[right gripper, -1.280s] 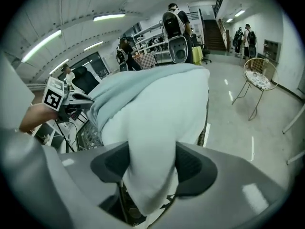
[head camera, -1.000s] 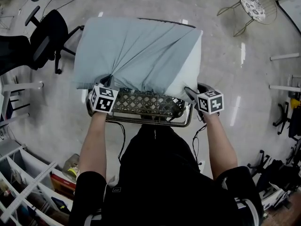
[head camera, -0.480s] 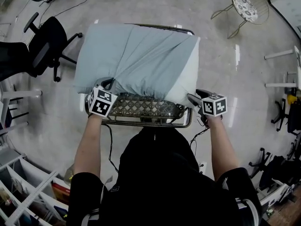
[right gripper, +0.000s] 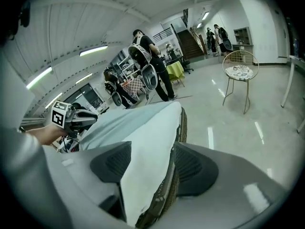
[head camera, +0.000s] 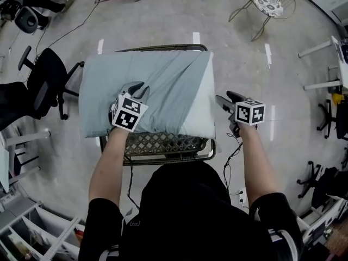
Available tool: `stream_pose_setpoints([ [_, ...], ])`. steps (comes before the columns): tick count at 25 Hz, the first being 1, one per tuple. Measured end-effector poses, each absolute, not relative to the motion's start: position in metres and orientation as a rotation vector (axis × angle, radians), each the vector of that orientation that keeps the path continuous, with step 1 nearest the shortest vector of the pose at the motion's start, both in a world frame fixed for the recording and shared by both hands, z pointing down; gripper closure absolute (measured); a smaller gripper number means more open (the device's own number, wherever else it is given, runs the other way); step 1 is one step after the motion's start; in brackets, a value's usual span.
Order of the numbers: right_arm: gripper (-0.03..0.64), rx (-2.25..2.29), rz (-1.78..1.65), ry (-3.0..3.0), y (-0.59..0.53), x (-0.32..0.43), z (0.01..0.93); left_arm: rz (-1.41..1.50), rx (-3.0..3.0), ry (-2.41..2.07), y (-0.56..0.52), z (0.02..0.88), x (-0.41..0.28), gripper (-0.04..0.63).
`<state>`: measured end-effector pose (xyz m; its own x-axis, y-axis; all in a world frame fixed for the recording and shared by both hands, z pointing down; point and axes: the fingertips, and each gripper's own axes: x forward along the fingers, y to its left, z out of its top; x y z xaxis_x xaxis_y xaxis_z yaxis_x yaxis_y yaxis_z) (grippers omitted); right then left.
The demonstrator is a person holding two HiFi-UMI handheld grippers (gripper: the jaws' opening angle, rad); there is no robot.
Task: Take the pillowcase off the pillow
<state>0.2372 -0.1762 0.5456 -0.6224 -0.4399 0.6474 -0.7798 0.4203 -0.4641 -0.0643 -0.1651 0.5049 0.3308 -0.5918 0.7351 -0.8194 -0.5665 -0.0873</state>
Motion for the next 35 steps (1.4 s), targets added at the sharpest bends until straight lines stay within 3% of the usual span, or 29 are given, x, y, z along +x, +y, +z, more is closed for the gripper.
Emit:
stream_pose_setpoints([
  [10,0.307,0.884,1.193,-2.321,-0.311,0.220,0.595,1.134,2.265,-1.134,-0.304,0.553,0.006,0.471],
  [19,0.209,0.533,1.363,-2.351,-0.329,0.177,0.638,1.206,2.154,-1.085,-0.342,0.602,0.003,0.416],
  [24,0.213,0.429,1.345,-2.434,-0.327,0.155,0.632,1.252,2.141,-1.057,-0.344,0.613,0.008,0.417],
  [28,0.336,0.346,1.183,-2.488,-0.314,0.141,0.618,1.345,2.157,-1.017,-0.338,0.616,0.011,0.474],
  [31,0.456,0.336,1.080,-2.513,-0.306,0.137,0.604,1.455,2.168,-1.059,-0.335,0.612,0.000,0.571],
  [35,0.529,0.363,1.117,-2.599,-0.299,0.150,0.571,1.495,2.187,-1.114,-0.331,0.594,-0.018,0.588],
])
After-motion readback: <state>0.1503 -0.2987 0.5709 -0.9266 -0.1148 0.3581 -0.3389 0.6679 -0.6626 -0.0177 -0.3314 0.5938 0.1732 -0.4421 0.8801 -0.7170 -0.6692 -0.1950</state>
